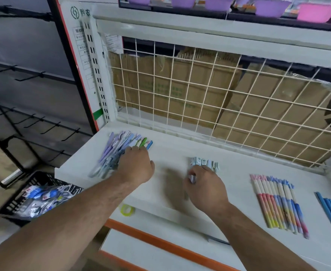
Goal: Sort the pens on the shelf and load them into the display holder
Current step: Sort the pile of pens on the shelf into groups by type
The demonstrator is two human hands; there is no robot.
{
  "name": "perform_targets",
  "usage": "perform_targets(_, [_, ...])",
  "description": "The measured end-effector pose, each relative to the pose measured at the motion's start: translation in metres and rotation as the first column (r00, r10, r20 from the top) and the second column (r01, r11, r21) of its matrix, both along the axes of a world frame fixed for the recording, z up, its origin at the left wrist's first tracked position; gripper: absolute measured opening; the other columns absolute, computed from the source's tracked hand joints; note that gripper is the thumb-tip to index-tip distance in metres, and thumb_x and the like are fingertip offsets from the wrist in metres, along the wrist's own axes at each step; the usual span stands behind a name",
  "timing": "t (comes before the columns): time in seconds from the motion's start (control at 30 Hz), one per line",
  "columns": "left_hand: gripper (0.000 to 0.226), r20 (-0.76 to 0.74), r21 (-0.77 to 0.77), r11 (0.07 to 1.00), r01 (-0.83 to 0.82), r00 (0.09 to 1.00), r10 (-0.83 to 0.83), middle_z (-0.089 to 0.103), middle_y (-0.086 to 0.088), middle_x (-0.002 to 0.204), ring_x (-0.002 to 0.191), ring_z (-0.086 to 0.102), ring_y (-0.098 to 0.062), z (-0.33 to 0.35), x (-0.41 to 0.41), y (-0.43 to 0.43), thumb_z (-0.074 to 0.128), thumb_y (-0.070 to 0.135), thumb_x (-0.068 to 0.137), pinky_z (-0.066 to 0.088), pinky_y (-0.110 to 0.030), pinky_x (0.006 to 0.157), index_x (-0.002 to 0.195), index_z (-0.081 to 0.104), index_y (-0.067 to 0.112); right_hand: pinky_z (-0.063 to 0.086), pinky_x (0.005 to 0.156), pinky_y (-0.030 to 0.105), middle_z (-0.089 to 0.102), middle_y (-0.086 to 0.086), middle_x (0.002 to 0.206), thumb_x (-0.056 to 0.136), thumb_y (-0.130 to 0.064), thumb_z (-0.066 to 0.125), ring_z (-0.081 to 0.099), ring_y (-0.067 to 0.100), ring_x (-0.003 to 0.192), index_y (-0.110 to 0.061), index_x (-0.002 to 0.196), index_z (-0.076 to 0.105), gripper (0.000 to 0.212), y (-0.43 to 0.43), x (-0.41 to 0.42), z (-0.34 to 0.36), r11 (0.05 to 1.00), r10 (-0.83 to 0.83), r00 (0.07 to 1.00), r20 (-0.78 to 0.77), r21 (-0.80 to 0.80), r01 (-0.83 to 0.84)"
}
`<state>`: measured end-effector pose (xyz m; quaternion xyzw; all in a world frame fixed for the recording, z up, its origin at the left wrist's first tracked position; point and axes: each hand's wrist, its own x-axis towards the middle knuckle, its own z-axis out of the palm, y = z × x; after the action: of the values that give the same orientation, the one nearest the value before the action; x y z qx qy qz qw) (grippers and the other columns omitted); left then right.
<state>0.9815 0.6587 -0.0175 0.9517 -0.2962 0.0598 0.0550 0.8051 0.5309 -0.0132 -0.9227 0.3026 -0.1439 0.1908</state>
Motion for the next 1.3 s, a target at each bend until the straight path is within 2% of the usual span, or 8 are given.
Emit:
perform_targets(0.13, [0.035,-0.028,0.021,0.999,0.033,0.999,-0.033,0.064,-0.008,0.099,0.091,0.057,-0.024,-0.005,0.027,0.004,0.049,0.040,0.092,0.039,-0.030,0.061,0.106,0.060,0.010,0.052,0.079,0.029,0.063,-0.009,0.111,0.092,-0.038,0.058,0.067,0.015,0.088,-0.030,0.113,0.065,0.024,0.011,0.025,0.000,0.999,-0.020,1.000,-0.013,0.049,0.020])
perform_targets(0.37, [0.042,-0.035,0.063,0.985,0.160,0.987,-0.158,0.061,-0.006,0.083,0.073,0.058,-0.022,-0.016,0.054,-0.008,0.055,0.052,0.090,0.036,-0.027,0.053,0.094,0.064,0.010,0.051,0.084,0.028,0.063,-0.013,0.114,0.093,-0.037,0.059,0.064,0.010,0.091,-0.028,0.114,0.067,0.024,0.021,0.049,0.000,0.996,-0.072,0.997,0.002,0.061,0.072])
perform_targets(0.7, [0.038,-0.047,0.085,0.978,0.189,0.982,-0.185,0.056,-0.012,0.114,0.101,0.058,-0.024,-0.020,0.066,-0.025,0.060,0.028,0.088,0.037,-0.029,0.065,0.118,0.048,0.008,0.049,0.081,0.026,0.064,-0.014,0.109,0.092,-0.034,0.060,0.063,0.007,0.087,-0.028,0.107,0.067,0.018,0.024,0.062,0.000,0.990,-0.122,0.992,0.016,0.078,0.120])
perform_targets(0.87, [0.032,-0.090,0.122,0.964,0.238,0.969,-0.228,0.062,-0.008,0.107,0.099,0.063,-0.024,-0.015,0.064,-0.026,0.057,0.022,0.087,0.039,-0.029,0.065,0.116,0.052,0.008,0.049,0.082,0.026,0.064,-0.014,0.108,0.092,-0.034,0.060,0.063,0.007,0.085,-0.027,0.106,0.068,0.017,0.024,0.067,0.000,0.990,-0.120,0.993,0.013,0.074,0.119])
perform_targets(1.0, [0.027,-0.197,0.155,0.956,0.251,0.956,-0.219,0.042,0.006,0.070,0.086,0.064,-0.022,-0.009,0.061,-0.029,0.059,0.010,0.082,0.038,-0.027,0.061,0.109,0.054,0.015,0.049,0.083,0.027,0.065,-0.011,0.106,0.092,-0.031,0.062,0.063,0.009,0.085,-0.025,0.105,0.069,0.016,0.024,0.069,0.000,0.992,-0.098,0.995,0.027,0.080,0.096])
perform_targets(1.07, [0.033,-0.240,0.200,0.945,0.257,0.948,-0.207,0.043,0.005,0.072,0.092,0.066,-0.023,-0.006,0.058,-0.033,0.058,0.007,0.081,0.038,-0.027,0.061,0.113,0.055,0.015,0.049,0.083,0.027,0.064,-0.011,0.106,0.092,-0.032,0.062,0.063,0.009,0.085,-0.025,0.105,0.068,0.016,0.024,0.069,0.000,0.992,-0.092,0.996,0.017,0.089,0.090])
perform_targets(1.2, [0.058,-0.275,0.309,0.904,0.297,0.937,-0.214,0.063,-0.002,0.108,0.100,0.066,-0.024,-0.004,0.048,-0.040,0.058,0.006,0.084,0.042,-0.029,0.066,0.139,0.046,0.018,0.051,0.083,0.030,0.066,-0.010,0.104,0.092,-0.032,0.062,0.063,0.011,0.084,-0.024,0.104,0.069,0.015,0.024,0.067,0.000,0.991,-0.087,0.996,0.003,0.103,0.086])
perform_targets(1.3, [0.038,-0.293,0.297,0.906,0.301,0.932,-0.213,0.062,-0.002,0.093,0.093,0.066,-0.024,-0.004,0.041,-0.039,0.056,0.008,0.086,0.043,-0.029,0.068,0.124,0.052,0.010,0.050,0.082,0.030,0.067,-0.010,0.103,0.092,-0.032,0.062,0.063,0.011,0.085,-0.024,0.104,0.069,0.016,0.023,0.061,-0.001,0.988,-0.097,0.995,-0.008,0.117,0.097])
